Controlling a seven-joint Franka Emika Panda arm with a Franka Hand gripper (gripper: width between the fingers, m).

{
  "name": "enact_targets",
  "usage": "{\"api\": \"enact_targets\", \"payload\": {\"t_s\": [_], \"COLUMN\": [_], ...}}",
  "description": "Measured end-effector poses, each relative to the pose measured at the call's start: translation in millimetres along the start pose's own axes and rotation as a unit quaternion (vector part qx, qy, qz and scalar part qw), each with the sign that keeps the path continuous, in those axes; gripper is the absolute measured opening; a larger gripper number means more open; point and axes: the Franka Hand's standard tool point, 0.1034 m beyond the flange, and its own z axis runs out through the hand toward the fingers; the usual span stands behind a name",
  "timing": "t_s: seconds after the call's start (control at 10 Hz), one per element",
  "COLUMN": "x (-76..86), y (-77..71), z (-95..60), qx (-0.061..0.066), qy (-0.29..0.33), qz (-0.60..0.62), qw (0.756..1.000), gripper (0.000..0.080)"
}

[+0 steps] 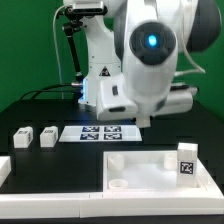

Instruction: Assemble square table

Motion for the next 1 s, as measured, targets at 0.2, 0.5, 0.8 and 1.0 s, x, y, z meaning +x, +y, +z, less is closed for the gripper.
{"api": "enact_targets", "payload": {"t_s": [0.2, 0.5, 0.8, 1.0], "x": [-3.1, 12.8, 27.7, 31.4], "y": [-1.9, 5.5, 16.2, 21.1], "z": [2.0, -27.7, -99.1, -99.3], "qx": [-0.005, -0.015, -0.076, -0.079], "qy": [0.014, 0.155, 0.249, 0.326], "qz": [0.0, -0.026, -0.093, -0.089], "qw": [1.0, 0.988, 0.961, 0.938], "gripper": [0.0292, 0.0292, 0.0292, 0.0292]}}
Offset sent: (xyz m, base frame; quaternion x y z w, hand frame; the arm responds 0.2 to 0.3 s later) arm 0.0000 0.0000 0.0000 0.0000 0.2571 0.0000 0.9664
